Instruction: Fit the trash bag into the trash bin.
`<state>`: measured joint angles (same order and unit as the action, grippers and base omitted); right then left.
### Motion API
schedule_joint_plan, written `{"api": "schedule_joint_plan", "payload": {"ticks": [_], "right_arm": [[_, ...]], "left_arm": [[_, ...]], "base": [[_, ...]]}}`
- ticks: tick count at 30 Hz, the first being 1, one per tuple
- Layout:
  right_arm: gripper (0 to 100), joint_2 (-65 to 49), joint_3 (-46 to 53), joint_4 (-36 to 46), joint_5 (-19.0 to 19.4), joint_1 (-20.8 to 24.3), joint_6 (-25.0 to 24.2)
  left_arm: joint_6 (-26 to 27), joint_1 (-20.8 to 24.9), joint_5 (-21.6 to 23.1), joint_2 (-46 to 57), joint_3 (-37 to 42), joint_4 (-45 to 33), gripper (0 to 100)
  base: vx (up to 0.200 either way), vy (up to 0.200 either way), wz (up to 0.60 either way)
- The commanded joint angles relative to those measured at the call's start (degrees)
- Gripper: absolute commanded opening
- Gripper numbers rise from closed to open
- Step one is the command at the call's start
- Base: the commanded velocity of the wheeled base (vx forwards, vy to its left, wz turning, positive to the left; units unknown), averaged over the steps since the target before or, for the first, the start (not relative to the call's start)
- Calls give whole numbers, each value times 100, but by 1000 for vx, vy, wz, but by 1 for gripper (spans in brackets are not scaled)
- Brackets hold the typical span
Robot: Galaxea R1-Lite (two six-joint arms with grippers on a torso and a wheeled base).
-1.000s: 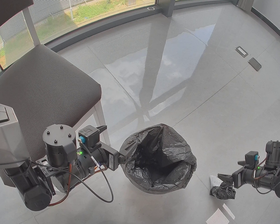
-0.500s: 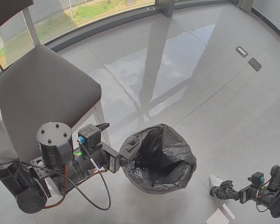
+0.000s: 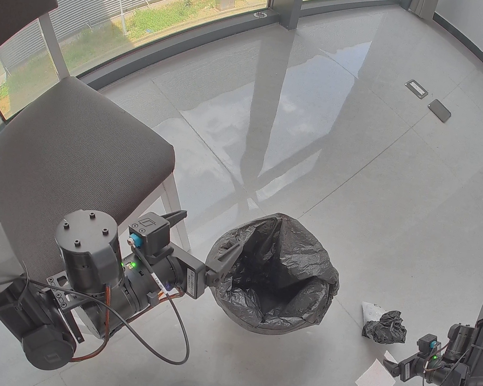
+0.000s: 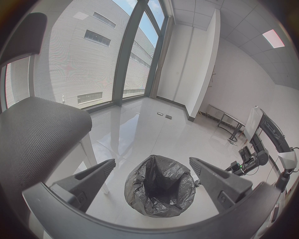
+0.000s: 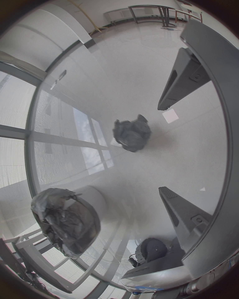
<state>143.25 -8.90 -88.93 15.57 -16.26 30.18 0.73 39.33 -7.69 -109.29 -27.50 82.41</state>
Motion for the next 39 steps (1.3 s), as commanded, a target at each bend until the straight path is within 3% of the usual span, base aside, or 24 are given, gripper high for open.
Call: {"api": "schedule_joint_plan", "payload": {"ticks": [1, 16, 25, 31, 39], "right_arm": [[100, 467, -86, -72, 8, -35, -4], [100, 467, -165, -81, 8, -35, -13], [100, 467, -209, -81, 8, -35, -13], [100, 432, -261, -81, 8, -26, -13], [100, 309, -1044, 42, -27, 202, -65]], "left_arm": [[-12, 14, -4, 13, 8, 30, 100], [41, 251, -4, -5, 149, 566, 100], [-73, 233, 75, 92, 201, 742, 100], [-425, 242, 84, 101, 140, 750, 100], [-425, 233, 75, -66, 113, 750, 100]], "base": [[0, 0, 0], [0, 0, 0], [-200, -111, 0], [0, 0, 0], [0, 0, 0]]}}
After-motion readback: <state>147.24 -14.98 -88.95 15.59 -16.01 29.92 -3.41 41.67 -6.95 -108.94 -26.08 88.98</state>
